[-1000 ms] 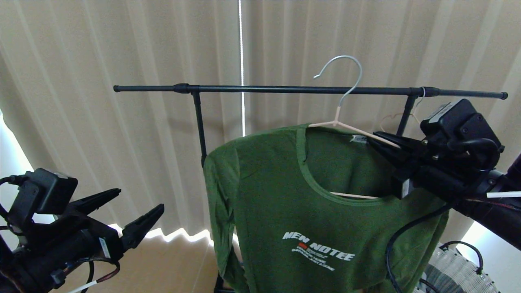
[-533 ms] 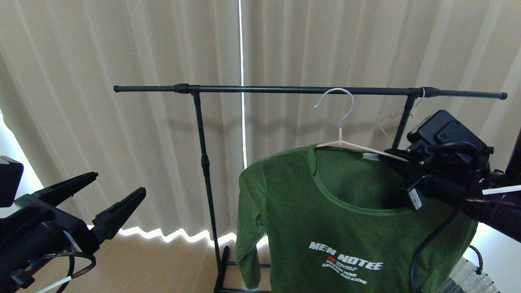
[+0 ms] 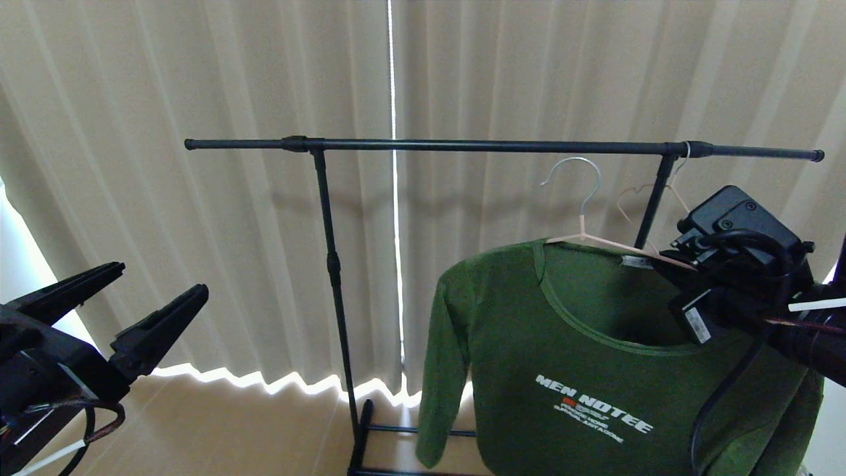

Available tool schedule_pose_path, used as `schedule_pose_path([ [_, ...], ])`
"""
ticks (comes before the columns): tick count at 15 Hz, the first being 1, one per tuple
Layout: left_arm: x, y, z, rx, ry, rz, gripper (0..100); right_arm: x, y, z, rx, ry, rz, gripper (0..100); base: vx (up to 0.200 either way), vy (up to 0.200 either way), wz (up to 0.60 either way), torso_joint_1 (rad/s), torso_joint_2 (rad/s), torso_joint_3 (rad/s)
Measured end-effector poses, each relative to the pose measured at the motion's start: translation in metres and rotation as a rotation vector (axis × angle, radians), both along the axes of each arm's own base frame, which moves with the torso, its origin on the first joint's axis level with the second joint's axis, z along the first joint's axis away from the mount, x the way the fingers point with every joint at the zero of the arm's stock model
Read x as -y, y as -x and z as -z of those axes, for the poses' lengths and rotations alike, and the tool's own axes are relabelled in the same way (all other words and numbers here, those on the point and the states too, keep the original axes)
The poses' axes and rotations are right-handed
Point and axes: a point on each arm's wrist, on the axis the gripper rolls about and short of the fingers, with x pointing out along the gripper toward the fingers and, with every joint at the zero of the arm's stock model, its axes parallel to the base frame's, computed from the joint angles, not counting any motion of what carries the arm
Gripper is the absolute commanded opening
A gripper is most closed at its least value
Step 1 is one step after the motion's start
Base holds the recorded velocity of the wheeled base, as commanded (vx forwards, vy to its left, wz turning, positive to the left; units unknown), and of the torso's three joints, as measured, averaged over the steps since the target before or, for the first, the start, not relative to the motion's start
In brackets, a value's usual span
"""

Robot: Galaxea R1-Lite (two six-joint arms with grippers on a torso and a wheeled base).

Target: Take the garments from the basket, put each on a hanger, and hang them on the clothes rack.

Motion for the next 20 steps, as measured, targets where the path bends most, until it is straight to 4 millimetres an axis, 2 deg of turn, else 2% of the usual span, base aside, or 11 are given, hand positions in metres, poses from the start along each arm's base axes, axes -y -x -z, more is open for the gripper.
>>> schedule_pose_path([
  [5, -0.0003, 0.0008, -0.0011, 0.005, 0.006, -0.001, 100, 0.0024, 0.0045, 0.0040, -0.008, 0.004, 0.001, 0, 0.000, 0.000, 0.00, 0.000, 0.00, 0.000],
  [20, -0.0006, 0.0025, 0.0009, 0.002, 0.002, -0.002, 100, 0.0064, 0.0051, 0.0021, 0.006, -0.003, 0.018, 0, 0.200, 0.000, 0.00, 0.005, 0.00, 0.002],
])
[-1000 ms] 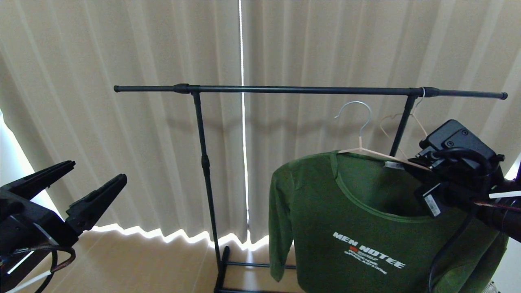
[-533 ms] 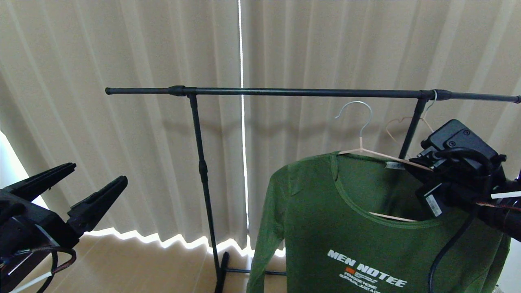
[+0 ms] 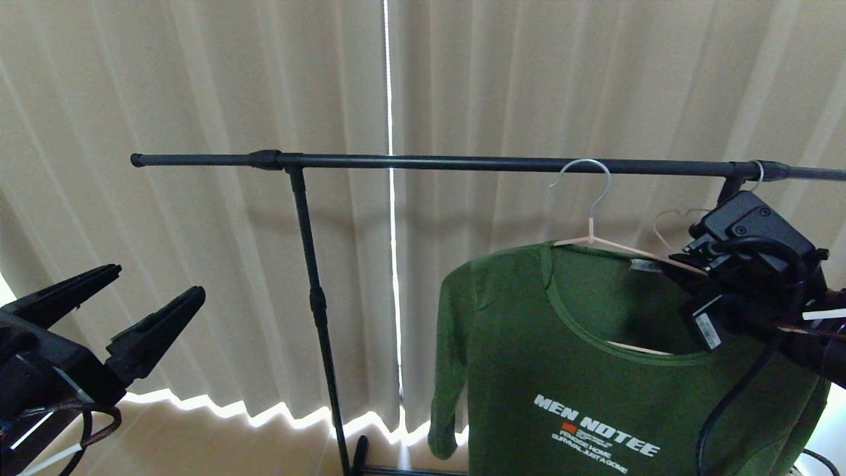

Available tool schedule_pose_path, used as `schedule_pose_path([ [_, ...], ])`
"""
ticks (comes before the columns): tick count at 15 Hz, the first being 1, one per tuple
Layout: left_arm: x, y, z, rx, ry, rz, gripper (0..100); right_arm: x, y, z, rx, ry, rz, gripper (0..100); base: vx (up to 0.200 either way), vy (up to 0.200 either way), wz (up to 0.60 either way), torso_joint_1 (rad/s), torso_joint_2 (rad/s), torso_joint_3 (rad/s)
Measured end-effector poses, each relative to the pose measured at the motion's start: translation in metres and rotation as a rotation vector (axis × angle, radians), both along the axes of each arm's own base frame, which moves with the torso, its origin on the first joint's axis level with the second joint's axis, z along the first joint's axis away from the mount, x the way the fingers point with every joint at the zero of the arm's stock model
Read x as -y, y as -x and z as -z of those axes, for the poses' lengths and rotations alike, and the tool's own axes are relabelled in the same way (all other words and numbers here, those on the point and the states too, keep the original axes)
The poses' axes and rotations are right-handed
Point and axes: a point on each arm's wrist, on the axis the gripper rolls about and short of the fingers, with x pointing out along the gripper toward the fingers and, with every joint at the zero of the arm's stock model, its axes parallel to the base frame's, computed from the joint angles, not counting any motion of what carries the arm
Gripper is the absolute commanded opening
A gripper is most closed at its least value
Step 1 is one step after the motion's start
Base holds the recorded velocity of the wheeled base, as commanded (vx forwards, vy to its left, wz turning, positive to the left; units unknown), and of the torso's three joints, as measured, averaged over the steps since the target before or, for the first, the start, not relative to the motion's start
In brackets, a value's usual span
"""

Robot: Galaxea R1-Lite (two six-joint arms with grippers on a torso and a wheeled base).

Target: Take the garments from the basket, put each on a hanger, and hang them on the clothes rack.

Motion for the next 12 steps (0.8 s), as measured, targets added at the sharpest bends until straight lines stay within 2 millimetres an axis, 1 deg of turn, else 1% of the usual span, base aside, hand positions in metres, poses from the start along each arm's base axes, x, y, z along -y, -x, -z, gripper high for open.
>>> schedule_pose_path([
  [4, 0.000, 0.001, 0.001, -0.004, -0.007, 0.001, 100, 0.006, -0.002, 0.000, 0.002, 0.011, 0.063, 0, 0.000, 0.000, 0.00, 0.000, 0.00, 0.000],
  [7, 0.000, 0.002, 0.002, -0.001, -0.007, 0.002, 100, 0.015, -0.009, 0.001, 0.000, 0.010, 0.123, 0, 0.000, 0.000, 0.00, 0.000, 0.00, 0.000],
  [10, 0.000, 0.002, 0.002, -0.005, -0.008, 0.003, 100, 0.018, -0.024, 0.001, -0.008, -0.033, 0.170, 0, 0.000, 0.000, 0.00, 0.000, 0.00, 0.000],
  [12, 0.000, 0.002, 0.003, -0.006, -0.006, 0.003, 100, 0.014, -0.040, 0.000, -0.011, -0.063, 0.192, 0, 0.000, 0.000, 0.00, 0.000, 0.00, 0.000],
])
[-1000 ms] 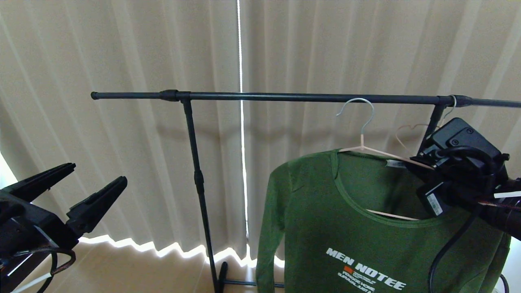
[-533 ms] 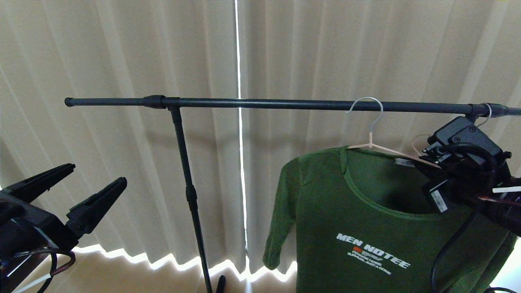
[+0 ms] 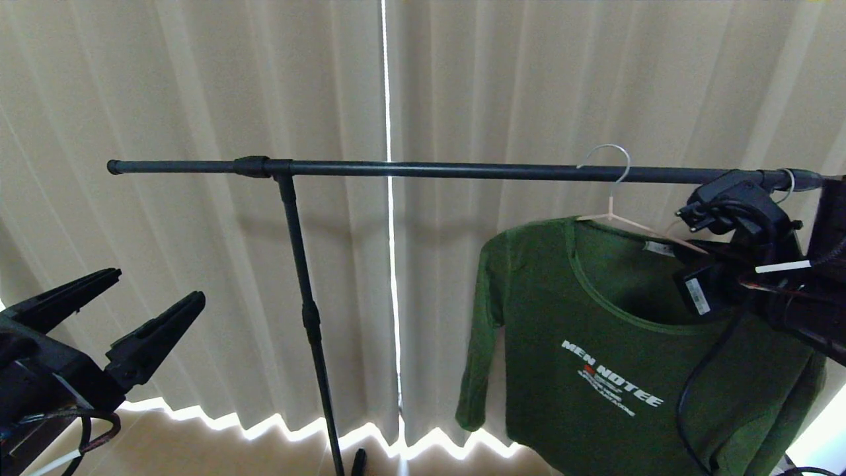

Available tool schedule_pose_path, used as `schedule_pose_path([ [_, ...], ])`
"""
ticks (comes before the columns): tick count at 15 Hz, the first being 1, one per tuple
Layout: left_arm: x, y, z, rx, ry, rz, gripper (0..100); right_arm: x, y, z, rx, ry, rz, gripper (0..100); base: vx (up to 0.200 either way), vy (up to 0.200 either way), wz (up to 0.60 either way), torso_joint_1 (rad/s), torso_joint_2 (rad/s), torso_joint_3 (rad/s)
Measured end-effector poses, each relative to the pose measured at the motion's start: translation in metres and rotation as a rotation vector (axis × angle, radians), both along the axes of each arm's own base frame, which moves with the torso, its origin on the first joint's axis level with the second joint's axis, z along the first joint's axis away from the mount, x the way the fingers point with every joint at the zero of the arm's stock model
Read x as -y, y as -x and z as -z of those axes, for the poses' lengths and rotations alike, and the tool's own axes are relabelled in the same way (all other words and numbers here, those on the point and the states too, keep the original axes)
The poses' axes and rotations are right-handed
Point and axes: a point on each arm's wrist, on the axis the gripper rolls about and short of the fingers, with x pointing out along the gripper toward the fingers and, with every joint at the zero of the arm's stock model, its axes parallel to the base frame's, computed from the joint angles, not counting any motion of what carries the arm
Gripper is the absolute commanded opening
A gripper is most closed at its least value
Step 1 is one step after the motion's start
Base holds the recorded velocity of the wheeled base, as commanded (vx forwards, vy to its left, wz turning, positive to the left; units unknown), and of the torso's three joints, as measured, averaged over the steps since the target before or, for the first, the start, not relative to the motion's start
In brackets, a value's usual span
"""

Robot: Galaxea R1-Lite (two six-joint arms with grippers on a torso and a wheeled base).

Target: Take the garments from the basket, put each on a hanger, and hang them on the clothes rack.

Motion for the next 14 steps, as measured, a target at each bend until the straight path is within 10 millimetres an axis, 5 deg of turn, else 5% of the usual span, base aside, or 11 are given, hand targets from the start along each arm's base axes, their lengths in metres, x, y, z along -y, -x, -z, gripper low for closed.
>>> schedule_pose_path([
  [6, 0.000, 0.000, 0.001, -0.006, 0.000, -0.001, 100, -0.014, -0.045, 0.008, -0.025, -0.014, 0.036, 0, 0.000, 0.000, 0.00, 0.000, 0.00, 0.000],
  [14, 0.000, 0.000, 0.002, -0.008, 0.000, 0.000, 100, -0.024, -0.059, 0.020, -0.047, -0.011, 0.011, 0, 0.000, 0.000, 0.00, 0.000, 0.00, 0.000],
])
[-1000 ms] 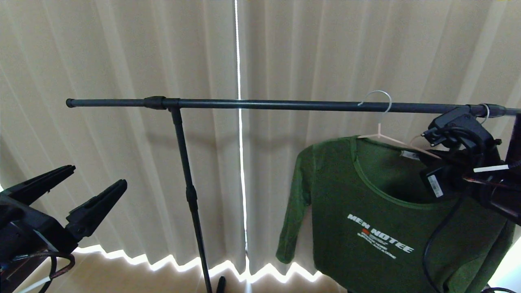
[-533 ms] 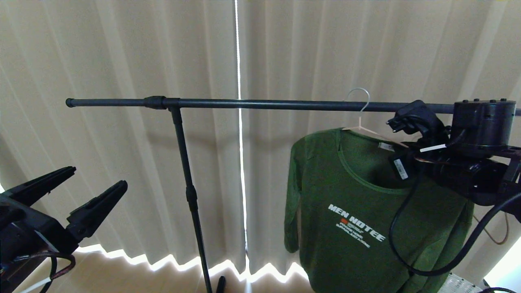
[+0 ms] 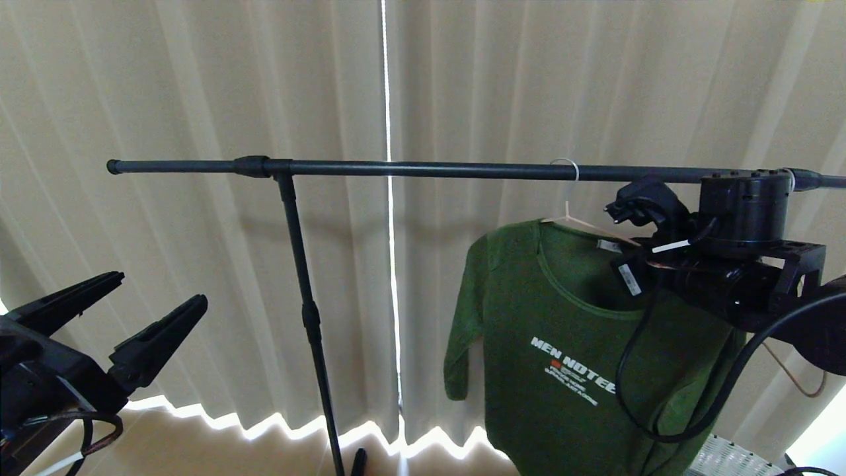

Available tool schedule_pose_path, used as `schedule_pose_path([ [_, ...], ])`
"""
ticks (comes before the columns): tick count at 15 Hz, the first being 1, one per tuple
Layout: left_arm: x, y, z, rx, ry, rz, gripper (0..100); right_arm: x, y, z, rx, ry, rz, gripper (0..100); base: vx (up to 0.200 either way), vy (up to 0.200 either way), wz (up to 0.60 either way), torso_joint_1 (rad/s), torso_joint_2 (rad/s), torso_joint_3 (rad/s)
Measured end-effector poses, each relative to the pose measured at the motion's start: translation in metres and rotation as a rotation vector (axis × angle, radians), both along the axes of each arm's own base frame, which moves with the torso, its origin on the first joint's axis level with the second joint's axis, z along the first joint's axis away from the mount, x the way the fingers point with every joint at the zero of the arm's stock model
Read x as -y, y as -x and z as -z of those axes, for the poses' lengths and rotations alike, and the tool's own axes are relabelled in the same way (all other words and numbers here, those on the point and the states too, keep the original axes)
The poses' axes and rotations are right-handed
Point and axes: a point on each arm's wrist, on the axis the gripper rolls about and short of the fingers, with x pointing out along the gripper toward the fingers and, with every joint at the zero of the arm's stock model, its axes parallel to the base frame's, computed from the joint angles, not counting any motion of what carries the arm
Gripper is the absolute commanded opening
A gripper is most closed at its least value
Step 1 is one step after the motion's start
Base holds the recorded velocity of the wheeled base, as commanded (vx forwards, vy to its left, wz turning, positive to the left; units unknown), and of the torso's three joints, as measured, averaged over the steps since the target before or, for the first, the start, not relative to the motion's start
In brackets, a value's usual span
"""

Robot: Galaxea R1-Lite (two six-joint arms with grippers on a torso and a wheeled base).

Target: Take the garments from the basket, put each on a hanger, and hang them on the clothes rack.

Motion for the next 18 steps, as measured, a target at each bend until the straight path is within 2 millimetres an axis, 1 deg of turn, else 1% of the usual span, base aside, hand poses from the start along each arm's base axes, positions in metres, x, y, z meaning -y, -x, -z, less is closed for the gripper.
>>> schedule_pose_path([
  [3, 0.000, 0.000, 0.000, 0.001, 0.000, 0.000, 100, -0.010, -0.001, 0.001, 0.017, -0.006, -0.032, 0, 0.000, 0.000, 0.00, 0.000, 0.00, 0.000],
  [4, 0.000, 0.000, 0.000, 0.001, 0.000, 0.000, 100, -0.012, -0.001, 0.003, 0.012, -0.004, -0.038, 100, 0.000, 0.000, 0.00, 0.000, 0.00, 0.000],
  [11, 0.000, 0.000, -0.001, 0.005, 0.002, -0.001, 100, -0.015, 0.002, 0.005, 0.046, -0.043, -0.088, 100, 0.000, 0.000, 0.00, 0.000, 0.00, 0.000],
  [15, -0.001, 0.001, -0.002, 0.009, 0.005, -0.004, 100, -0.013, 0.013, 0.015, 0.130, -0.115, -0.213, 100, 0.000, 0.000, 0.00, 0.000, 0.00, 0.000],
  [18, -0.001, 0.002, 0.000, 0.004, 0.003, -0.006, 100, -0.009, 0.025, 0.020, 0.133, -0.116, -0.221, 100, 0.000, 0.000, 0.00, 0.000, 0.00, 0.000],
])
